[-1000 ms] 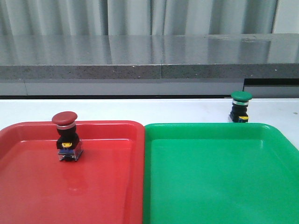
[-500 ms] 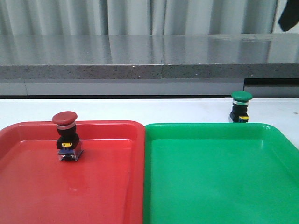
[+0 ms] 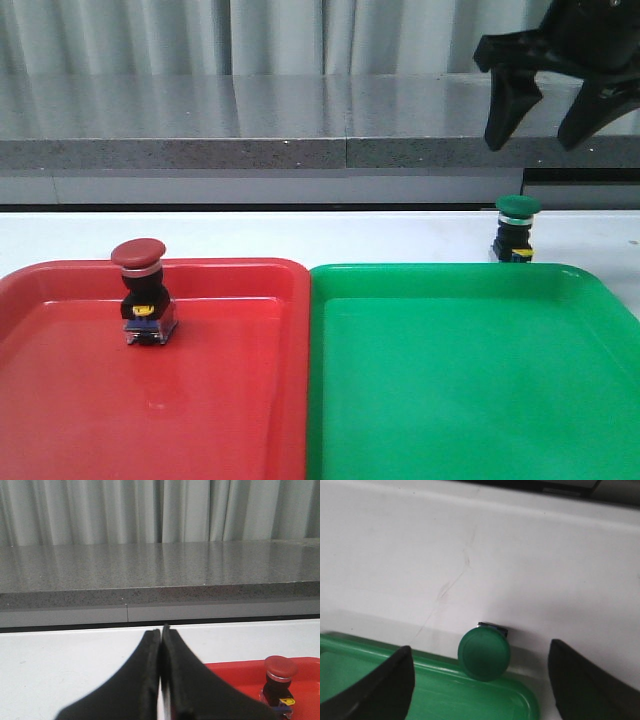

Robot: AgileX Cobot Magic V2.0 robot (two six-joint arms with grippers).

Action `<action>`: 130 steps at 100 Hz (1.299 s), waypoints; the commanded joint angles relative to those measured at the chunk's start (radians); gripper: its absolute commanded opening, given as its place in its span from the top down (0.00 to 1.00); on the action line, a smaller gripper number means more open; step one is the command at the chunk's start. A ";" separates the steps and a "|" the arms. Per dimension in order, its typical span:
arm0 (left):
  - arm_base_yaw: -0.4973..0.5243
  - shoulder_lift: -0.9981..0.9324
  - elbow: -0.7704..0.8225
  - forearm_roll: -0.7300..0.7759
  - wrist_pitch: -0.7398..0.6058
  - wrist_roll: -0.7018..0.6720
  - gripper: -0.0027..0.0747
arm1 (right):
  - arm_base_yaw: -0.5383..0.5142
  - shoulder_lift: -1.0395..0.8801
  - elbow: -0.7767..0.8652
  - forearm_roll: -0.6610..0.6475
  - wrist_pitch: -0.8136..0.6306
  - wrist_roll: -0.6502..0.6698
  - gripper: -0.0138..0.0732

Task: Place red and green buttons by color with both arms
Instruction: 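Lower the right gripper onto the green-capped button and close it, then lift the green button with the right gripper over the green tray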

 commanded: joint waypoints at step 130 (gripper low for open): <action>0.000 -0.031 0.043 -0.003 -0.079 -0.003 0.99 | 0.047 -0.055 -0.133 0.007 0.165 0.003 0.56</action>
